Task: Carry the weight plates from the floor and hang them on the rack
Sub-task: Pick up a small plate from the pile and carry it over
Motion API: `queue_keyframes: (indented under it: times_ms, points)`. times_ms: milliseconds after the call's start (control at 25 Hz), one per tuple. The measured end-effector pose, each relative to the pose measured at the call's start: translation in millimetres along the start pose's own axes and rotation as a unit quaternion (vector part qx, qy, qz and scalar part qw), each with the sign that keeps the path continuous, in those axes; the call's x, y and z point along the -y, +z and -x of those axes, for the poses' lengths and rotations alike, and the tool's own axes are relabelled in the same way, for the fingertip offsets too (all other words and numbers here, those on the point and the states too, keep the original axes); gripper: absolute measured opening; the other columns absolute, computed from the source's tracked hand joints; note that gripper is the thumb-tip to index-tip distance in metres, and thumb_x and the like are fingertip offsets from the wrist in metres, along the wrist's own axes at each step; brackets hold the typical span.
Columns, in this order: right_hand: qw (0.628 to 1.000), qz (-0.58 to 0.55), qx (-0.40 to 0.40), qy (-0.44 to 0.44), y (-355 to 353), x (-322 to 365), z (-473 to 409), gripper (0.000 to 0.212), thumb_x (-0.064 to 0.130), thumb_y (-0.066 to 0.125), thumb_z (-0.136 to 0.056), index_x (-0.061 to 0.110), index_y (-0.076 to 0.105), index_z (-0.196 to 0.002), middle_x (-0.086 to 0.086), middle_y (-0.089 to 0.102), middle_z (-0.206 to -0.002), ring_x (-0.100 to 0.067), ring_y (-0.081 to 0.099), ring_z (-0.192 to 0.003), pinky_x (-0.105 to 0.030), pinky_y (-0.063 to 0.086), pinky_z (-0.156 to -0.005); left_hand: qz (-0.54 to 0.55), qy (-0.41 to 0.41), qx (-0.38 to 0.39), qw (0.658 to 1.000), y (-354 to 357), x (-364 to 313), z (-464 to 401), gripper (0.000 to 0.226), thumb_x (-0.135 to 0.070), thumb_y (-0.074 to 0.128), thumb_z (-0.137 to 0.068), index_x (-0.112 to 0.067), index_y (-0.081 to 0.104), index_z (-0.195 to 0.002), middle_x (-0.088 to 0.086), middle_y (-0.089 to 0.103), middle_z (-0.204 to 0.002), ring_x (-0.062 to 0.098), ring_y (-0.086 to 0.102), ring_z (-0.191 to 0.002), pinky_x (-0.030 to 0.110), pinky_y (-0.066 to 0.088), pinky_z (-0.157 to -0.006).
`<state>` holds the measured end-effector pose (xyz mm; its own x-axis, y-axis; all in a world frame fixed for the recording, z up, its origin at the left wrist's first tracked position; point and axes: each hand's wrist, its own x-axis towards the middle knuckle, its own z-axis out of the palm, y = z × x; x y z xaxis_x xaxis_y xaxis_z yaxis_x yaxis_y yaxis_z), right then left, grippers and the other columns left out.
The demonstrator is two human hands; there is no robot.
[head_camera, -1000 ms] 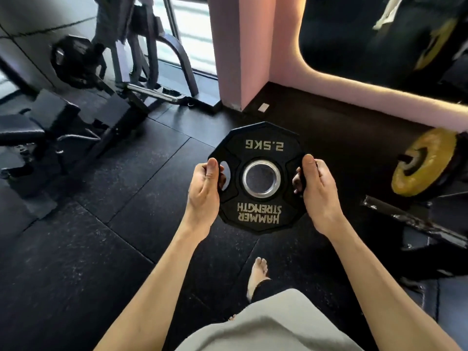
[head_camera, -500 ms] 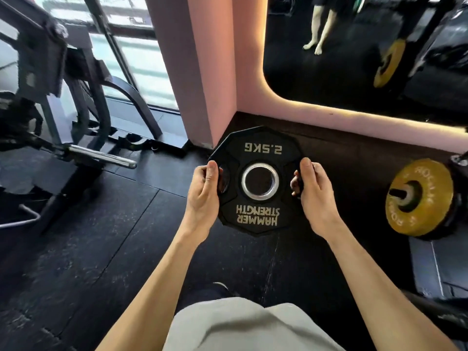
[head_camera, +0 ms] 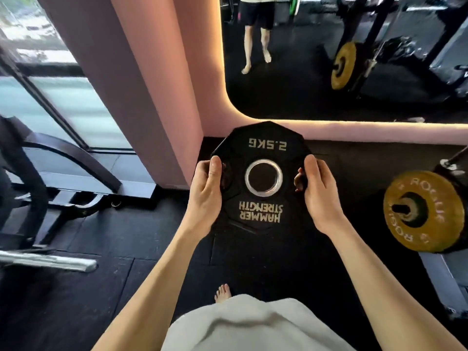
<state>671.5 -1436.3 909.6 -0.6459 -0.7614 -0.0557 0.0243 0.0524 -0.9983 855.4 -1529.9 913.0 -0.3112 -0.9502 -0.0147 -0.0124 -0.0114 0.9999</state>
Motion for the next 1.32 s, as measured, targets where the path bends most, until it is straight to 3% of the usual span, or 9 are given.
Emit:
queue_keyframes:
  times_ms: [200,360,480,600,800,1000,1120,1200,1320]
  points:
    - [0.997,-0.001,-0.081,0.000,25.1,10.9,-92.5,0.031,0.048,0.043,-0.100,0.021,0.058,-0.092,0.006,0.060,-0.086,-0.006,0.058,-0.082,-0.026,0.049,-0.080,-0.014,-0.006,0.074,0.997,19.8,-15.7,-123.2,0.032,-0.045,0.039,-0.102,-0.026,0.047,-0.078,-0.023,0.047,-0.063,-0.003,0.044,-0.064,0.021,0.040,-0.066]
    - [0.990,-0.023,-0.142,0.005,16.4,10.8,-173.8,0.033,0.051,0.044,-0.098,0.022,0.059,-0.103,0.004,0.065,-0.099,-0.012,0.063,-0.096,-0.032,0.051,-0.087,0.001,0.003,0.151,0.988,66.8,-13.7,-219.6,0.030,-0.046,0.041,-0.101,-0.024,0.057,-0.090,-0.020,0.062,-0.076,-0.002,0.060,-0.081,0.023,0.050,-0.078]
    - [0.982,-0.024,-0.189,-0.006,-1.2,13.9,-226.6,0.029,0.049,0.043,-0.099,0.025,0.059,-0.103,0.004,0.066,-0.102,-0.011,0.064,-0.099,-0.030,0.051,-0.085,0.000,0.032,0.199,0.979,114.5,-15.0,-280.1,0.032,-0.043,0.040,-0.102,-0.018,0.058,-0.093,-0.016,0.064,-0.079,0.000,0.062,-0.081,0.018,0.049,-0.072]
    - [0.967,-0.012,-0.253,-0.014,-28.1,22.9,-277.4,0.027,0.048,0.042,-0.099,0.027,0.059,-0.098,0.008,0.066,-0.097,0.000,0.064,-0.092,-0.026,0.051,-0.082,-0.015,0.022,0.255,0.967,172.1,-22.9,-337.0,0.033,-0.046,0.040,-0.102,-0.019,0.057,-0.095,-0.008,0.065,-0.086,0.007,0.064,-0.088,0.024,0.051,-0.074]
    - [0.932,0.013,-0.362,-0.019,-73.2,37.5,-317.9,0.028,0.044,0.041,-0.101,0.023,0.057,-0.092,0.011,0.060,-0.086,0.011,0.058,-0.074,-0.014,0.046,-0.071,-0.025,0.021,0.345,0.938,257.3,-34.6,-389.1,0.031,-0.045,0.040,-0.101,-0.020,0.056,-0.092,-0.010,0.062,-0.082,-0.005,0.062,-0.076,0.016,0.049,-0.065]
    - [0.862,0.061,-0.503,-0.019,-117.8,47.5,-340.1,0.027,0.046,0.040,-0.100,0.028,0.054,-0.085,0.010,0.056,-0.081,0.009,0.053,-0.068,-0.014,0.042,-0.070,-0.003,0.027,0.494,0.869,356.2,-34.0,-435.6,0.050,-0.061,0.047,-0.091,-0.013,0.060,-0.098,0.004,0.064,-0.093,0.016,0.063,-0.092,0.036,0.052,-0.084]
    - [0.824,0.065,-0.563,-0.022,-139.0,48.3,-350.0,0.032,0.055,0.042,-0.097,0.031,0.055,-0.083,0.011,0.057,-0.075,-0.006,0.055,-0.072,-0.035,0.047,-0.077,-0.011,0.073,0.540,0.839,409.6,-42.3,-445.7,0.035,-0.044,0.042,-0.102,-0.015,0.057,-0.089,-0.008,0.060,-0.086,-0.004,0.060,-0.081,0.022,0.049,-0.077]
    - [0.790,0.077,-0.608,-0.014,-150.3,57.9,-356.5,0.036,0.069,0.043,-0.090,0.036,0.055,-0.081,0.009,0.059,-0.075,-0.012,0.057,-0.075,-0.046,0.049,-0.082,0.006,0.073,0.590,0.804,444.6,-52.2,-453.5,0.035,-0.045,0.044,-0.101,-0.016,0.054,-0.084,-0.008,0.058,-0.080,0.001,0.057,-0.075,0.029,0.048,-0.076]
    - [0.751,0.063,-0.656,-0.047,-165.0,86.0,-362.8,0.037,0.064,0.046,-0.092,0.028,0.053,-0.085,0.003,0.057,-0.077,-0.011,0.056,-0.074,-0.044,0.048,-0.078,0.021,0.079,0.651,0.755,491.7,-77.3,-459.8,0.032,-0.050,0.045,-0.099,-0.023,0.055,-0.083,-0.004,0.057,-0.081,0.008,0.056,-0.079,0.036,0.048,-0.079]
